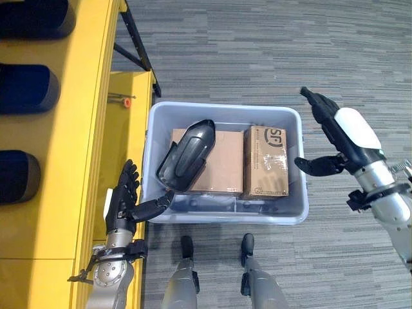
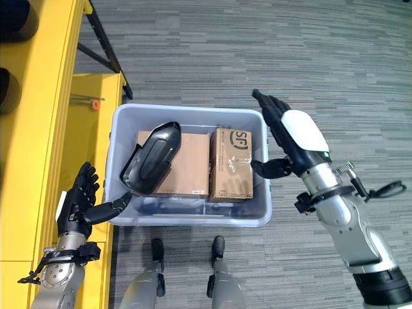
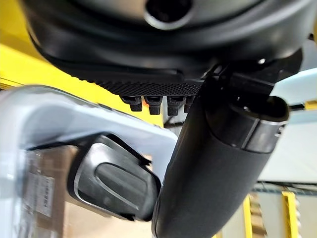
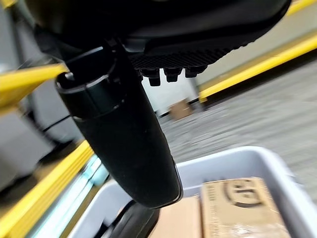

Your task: Move parts from the plastic box to the shelf.

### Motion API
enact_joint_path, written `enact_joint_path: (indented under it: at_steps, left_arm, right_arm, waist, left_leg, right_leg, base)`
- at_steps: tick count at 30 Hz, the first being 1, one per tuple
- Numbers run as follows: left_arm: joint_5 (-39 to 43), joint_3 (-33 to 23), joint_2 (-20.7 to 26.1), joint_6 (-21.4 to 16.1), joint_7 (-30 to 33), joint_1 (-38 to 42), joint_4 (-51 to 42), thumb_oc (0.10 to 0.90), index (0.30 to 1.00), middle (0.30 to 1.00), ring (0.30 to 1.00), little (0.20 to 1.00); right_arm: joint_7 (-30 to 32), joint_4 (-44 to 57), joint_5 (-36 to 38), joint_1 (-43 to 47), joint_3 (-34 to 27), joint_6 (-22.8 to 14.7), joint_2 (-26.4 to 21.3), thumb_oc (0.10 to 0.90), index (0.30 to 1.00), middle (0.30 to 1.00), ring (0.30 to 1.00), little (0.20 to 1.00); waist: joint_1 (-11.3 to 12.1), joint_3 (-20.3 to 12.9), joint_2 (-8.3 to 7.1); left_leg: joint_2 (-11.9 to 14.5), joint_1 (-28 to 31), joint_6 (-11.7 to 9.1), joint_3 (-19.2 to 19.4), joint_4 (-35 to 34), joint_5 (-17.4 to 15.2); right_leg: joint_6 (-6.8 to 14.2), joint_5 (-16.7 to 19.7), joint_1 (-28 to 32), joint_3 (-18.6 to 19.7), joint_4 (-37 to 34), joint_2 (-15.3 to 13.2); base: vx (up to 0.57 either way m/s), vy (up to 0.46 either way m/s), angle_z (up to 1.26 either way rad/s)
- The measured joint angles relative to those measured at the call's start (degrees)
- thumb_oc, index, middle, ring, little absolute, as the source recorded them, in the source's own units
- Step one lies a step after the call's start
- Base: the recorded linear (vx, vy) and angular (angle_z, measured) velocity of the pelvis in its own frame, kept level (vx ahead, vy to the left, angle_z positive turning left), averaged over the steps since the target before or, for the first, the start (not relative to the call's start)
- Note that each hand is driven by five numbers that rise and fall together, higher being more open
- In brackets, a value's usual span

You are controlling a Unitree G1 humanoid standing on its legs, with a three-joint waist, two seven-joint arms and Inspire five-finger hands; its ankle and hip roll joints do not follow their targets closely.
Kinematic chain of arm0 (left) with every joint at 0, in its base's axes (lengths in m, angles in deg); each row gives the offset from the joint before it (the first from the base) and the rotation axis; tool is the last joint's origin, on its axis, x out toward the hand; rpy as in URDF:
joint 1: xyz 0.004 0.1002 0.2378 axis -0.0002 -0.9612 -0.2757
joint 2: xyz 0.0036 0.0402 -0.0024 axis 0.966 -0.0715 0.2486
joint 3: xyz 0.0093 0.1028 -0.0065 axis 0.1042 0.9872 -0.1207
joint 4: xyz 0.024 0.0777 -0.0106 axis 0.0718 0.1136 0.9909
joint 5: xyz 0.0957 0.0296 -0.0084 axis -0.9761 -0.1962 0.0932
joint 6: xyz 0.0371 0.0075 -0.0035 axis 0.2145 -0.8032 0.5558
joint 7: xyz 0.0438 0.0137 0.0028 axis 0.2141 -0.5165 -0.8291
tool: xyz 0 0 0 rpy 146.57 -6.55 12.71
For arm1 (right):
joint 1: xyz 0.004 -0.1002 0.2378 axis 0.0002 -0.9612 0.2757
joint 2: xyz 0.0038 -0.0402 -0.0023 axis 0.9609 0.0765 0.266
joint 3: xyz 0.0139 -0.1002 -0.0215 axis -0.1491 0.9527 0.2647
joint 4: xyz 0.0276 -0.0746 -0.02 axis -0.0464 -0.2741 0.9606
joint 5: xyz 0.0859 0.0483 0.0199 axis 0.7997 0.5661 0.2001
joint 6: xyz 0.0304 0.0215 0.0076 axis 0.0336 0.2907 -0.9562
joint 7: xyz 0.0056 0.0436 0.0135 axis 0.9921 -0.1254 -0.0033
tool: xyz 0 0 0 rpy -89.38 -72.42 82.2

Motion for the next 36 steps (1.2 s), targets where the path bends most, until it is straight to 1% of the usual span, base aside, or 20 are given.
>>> enact_joint_path:
  at_steps: [2, 3, 4, 5, 6, 8, 10, 12, 13, 14, 16, 19, 21, 23, 24, 25, 28, 34, 36]
  left_arm:
    - [0.0, -0.1, 0.1, 0.0, 0.4, 0.1, 0.1, 0.9, 1.0, 1.0, 1.0, 1.0]
    - [0.0, -0.2, 0.1, 0.0, 0.6, 0.0, 0.0, 0.9, 1.0, 1.0, 1.0, 1.0]
    - [0.0, -0.3, 0.1, 0.0, 0.6, 0.0, 0.0, 0.9, 1.0, 1.0, 1.0, 1.0]
    - [0.0, -0.4, 0.1, 0.0, 0.9, 0.0, 0.0, 0.9, 1.0, 1.0, 1.0, 1.0]
    - [0.0, -0.4, 0.1, 0.0, 1.4, -0.1, 0.0, 0.9, 1.0, 1.0, 1.0, 1.0]
    - [0.1, -0.5, 0.1, 0.0, 1.7, -0.2, 0.0, 0.9, 1.0, 1.0, 1.0, 1.0]
    - [0.1, -1.2, 0.1, -0.1, 1.8, -0.4, 0.0, 0.9, 1.0, 1.0, 1.0, 1.0]
    - [0.1, -1.2, 0.1, -0.1, 2.4, 0.1, 0.0, 0.9, 1.0, 1.0, 1.0, 1.0]
    - [0.1, -1.3, 0.1, -0.1, 2.9, 0.2, 0.0, 0.9, 1.0, 1.0, 1.0, 1.0]
    - [0.0, -1.6, 0.2, -0.1, 3.2, 0.3, 0.0, 0.9, 1.0, 1.0, 1.0, 1.0]
    - [0.1, -1.7, 0.2, -0.1, 4.0, 0.5, 0.0, 0.9, 1.0, 1.0, 1.0, 1.0]
    - [0.0, -2.0, 0.2, -0.1, 4.1, 1.3, -0.1, 0.9, 1.0, 1.0, 1.0, 1.0]
    - [0.0, -2.0, 0.4, -0.1, 4.2, 1.5, -0.1, 0.9, 1.0, 1.0, 1.0, 1.0]
    - [0.0, -2.0, 0.6, -0.2, 4.2, 1.6, -0.2, 0.9, 1.0, 1.0, 1.0, 1.0]
    - [0.0, -1.5, 0.8, -0.2, 4.1, 1.6, -0.1, 0.9, 1.0, 1.0, 1.0, 1.0]
    - [0.0, -1.1, 0.8, -0.2, 4.2, 1.7, -0.1, 0.9, 1.0, 1.0, 1.0, 1.0]
    - [0.0, -0.1, 2.2, -0.2, 4.2, 2.1, -0.2, 0.9, 1.0, 1.0, 1.0, 1.0]
    - [0.0, 0.7, 2.4, -0.2, 4.4, 4.0, -0.2, 0.9, 1.0, 1.0, 1.0, 1.0]
    - [0.0, 0.8, 2.5, -0.3, 4.5, 4.2, -0.2, 0.9, 1.0, 1.0, 1.0, 1.0]
  right_arm:
    - [0.0, -0.1, 0.0, 2.1, 2.1, 0.0, 0.0, 0.9, 1.0, 1.0, 1.0, 1.0]
    - [-0.3, -0.1, -0.2, 4.3, 4.6, -0.1, -0.6, 0.9, 1.0, 1.0, 1.0, 1.0]
    - [-0.7, -0.2, -0.2, 5.2, 5.7, -0.1, -0.6, 0.9, 1.0, 1.0, 1.0, 1.0]
    - [-1.2, -0.2, -0.4, 6.8, 7.6, -0.1, -1.0, 0.9, 1.0, 1.0, 1.0, 1.0]
    - [-1.5, -0.2, -0.8, 7.3, 8.2, -0.3, -1.0, 0.9, 1.0, 1.0, 1.0, 1.0]
    - [-2.1, -0.2, -2.3, 8.0, 8.8, -0.4, -1.4, 0.9, 1.0, 1.0, 1.0, 1.0]
    - [-2.5, -0.7, -3.8, 10.7, 11.8, -0.4, -2.3, 0.9, 1.0, 1.0, 1.0, 1.0]
    - [-3.0, -1.8, -5.3, 12.6, 13.4, -0.6, -2.7, 0.9, 1.0, 1.0, 1.0, 1.0]
    - [-3.0, -2.2, -6.6, 13.8, 14.3, -0.6, -2.9, 0.9, 1.0, 1.0, 1.0, 1.0]
    - [-3.0, -2.7, -7.4, 15.3, 15.7, -0.6, -3.1, 0.9, 1.0, 1.0, 1.0, 1.0]
    - [-3.0, -3.0, -9.1, 16.6, 16.5, -0.7, -3.1, 0.9, 1.0, 1.0, 1.0, 1.0]
    - [-3.0, -4.9, -10.3, 19.0, 18.5, -0.5, -3.6, 0.9, 1.0, 1.0, 1.0, 1.0]
    - [-3.0, -6.6, -11.2, 21.3, 20.4, -0.5, -3.8, 0.9, 1.0, 1.0, 1.0, 1.0]
    - [-3.1, -6.7, -11.3, 21.7, 20.5, -0.5, -3.8, 0.9, 1.0, 1.0, 1.0, 1.0]
    - [-3.1, -6.7, -11.3, 22.0, 20.5, -0.5, -3.8, 0.9, 1.0, 1.0, 1.0, 1.0]
    - [-3.1, -6.9, -11.5, 22.2, 20.6, -0.5, -3.8, 0.9, 1.0, 1.0, 1.0, 1.0]
    - [-3.0, -7.6, -13.0, 24.3, 21.9, -0.5, -4.1, 0.9, 1.0, 1.0, 1.0, 1.0]
    - [-2.6, -9.3, -13.8, 27.1, 23.5, 0.3, -4.1, 0.9, 1.0, 1.0, 1.0, 1.0]
    - [-2.1, -9.9, -15.0, 28.3, 24.8, 0.4, -4.0, 0.9, 1.0, 1.0, 1.0, 1.0]
  waist:
    - [0.8, 0.4, -0.73]
    - [2.3, 0.8, -1.53]
    - [2.8, 1.0, -2.01]
    - [3.4, 1.5, -2.86]
    - [4.0, 1.7, -3.32]
    - [4.7, 2.0, -3.98]
    - [5.7, 2.6, -4.91]
    - [6.0, 3.1, -5.13]
    - [6.7, 3.6, -5.12]
    - [6.7, 4.3, -5.01]
    - [7.1, 5.2, -4.78]
    - [8.1, 6.6, -4.52]
    - [8.4, 7.6, -3.88]
    - [8.7, 8.1, -3.45]
    - [9.5, 8.9, -3.1]
    - [9.7, 9.3, -2.79]
    - [9.7, 9.9, -2.03]
    - [9.7, 10.2, -1.62]
    - [9.7, 10.2, -1.53]
  left_leg:
    - [0.2, -0.4, -0.1, -0.3, 0.1, 0.1]
    - [0.4, -0.8, -0.1, -0.5, 0.3, 0.1]
    - [0.5, -0.9, -0.1, -0.6, 0.3, 0.1]
    - [0.6, -1.1, -0.2, -0.9, 0.3, 0.1]
    - [0.7, -1.3, -0.3, -1.2, 0.3, 0.2]
    - [0.6, -1.9, -0.5, -2.0, 0.3, 0.3]
    - [0.6, -2.3, -0.6, -2.8, 0.4, 0.4]
    - [0.6, -3.0, -1.1, -3.9, 0.4, 0.7]
    - [0.6, -3.1, -1.1, -4.4, 0.4, 0.8]
    - [0.6, -3.3, -1.2, -5.1, 0.4, 1.0]
    - [0.6, -4.0, -1.4, -6.4, 0.4, 1.3]
    - [0.6, -4.8, -1.7, -7.8, 0.4, 1.7]
    - [0.5, -5.5, -2.0, -9.3, 0.4, 1.9]
    - [0.5, -5.9, -2.1, -9.9, 0.4, 2.1]
    - [0.4, -6.0, -2.2, -10.2, 0.4, 2.2]
    - [0.4, -6.3, -2.3, -10.5, 0.4, 2.2]
    - [0.5, -7.3, -2.6, -11.7, 0.5, 2.5]
    - [0.5, -8.3, -2.8, -12.6, 0.5, 2.6]
    - [0.5, -8.7, -2.8, -12.7, 0.5, 2.6]
  right_leg:
    - [-0.1, 0.0, -0.1, -0.5, 0.0, 0.2]
    - [-0.2, -0.1, -0.2, -0.8, 0.0, 0.4]
    - [-0.2, -0.1, -0.3, -1.0, 0.0, 0.5]
    - [-0.3, -0.2, -0.4, -1.2, 0.0, 0.7]
    - [-0.4, -0.3, -0.4, -1.4, 0.0, 0.7]
    - [-0.4, -0.5, -0.4, -2.4, 0.0, 0.6]
    - [-0.4, -0.6, -0.4, -3.4, 0.0, 0.7]
    - [-0.6, -0.8, -0.4, -4.2, 0.0, 0.9]
    - [-0.6, -0.9, -0.2, -4.5, 0.0, 0.9]
    - [-0.6, -1.0, 0.0, -5.4, 0.0, 0.9]
    - [-0.7, -1.1, 0.0, -6.4, 0.0, 1.1]
    - [-0.9, -1.4, 0.0, -7.6, 0.0, 1.4]
    - [-0.9, -1.7, 0.2, -9.2, 0.0, 1.5]
    - [-1.0, -1.9, 0.2, -10.0, 0.0, 1.6]
    - [-1.0, -2.0, 0.2, -10.2, 0.0, 1.7]
    - [-1.0, -2.2, 0.1, -10.5, 0.0, 1.7]
    - [-1.1, -2.5, 0.0, -12.0, 0.0, 2.0]
    - [-1.2, -2.9, -0.3, -13.1, 0.0, 2.2]
    - [-1.3, -3.1, -0.8, -13.2, 0.3, 2.2]
  base:
    - [-0.01, -0.05, 0.11]
    - [0.0, -0.041, 0.08]
    - [0.0, -0.06, 0.08]
    - [0.0, -0.038, 0.11]
    - [0.0, -0.058, 0.16]
    - [-0.01, -0.042, 0.18]
    - [-0.02, -0.055, 0.19]
    - [-0.01, -0.072, 0.26]
    - [-0.01, -0.079, 0.23]
    - [-0.02, -0.072, 0.23]
    - [-0.01, -0.079, 0.28]
    - [-0.01, -0.072, 0.24]
    - [-0.02, -0.052, 0.31]
    - [-0.01, -0.064, 0.18]
    - [-0.04, -0.076, 0.14]
    - [-0.05, -0.056, 0.2]
    - [-0.01, -0.04, 0.2]
    - [-0.01, -0.051, 0.09]
    - [0.0, -0.034, 0.03]
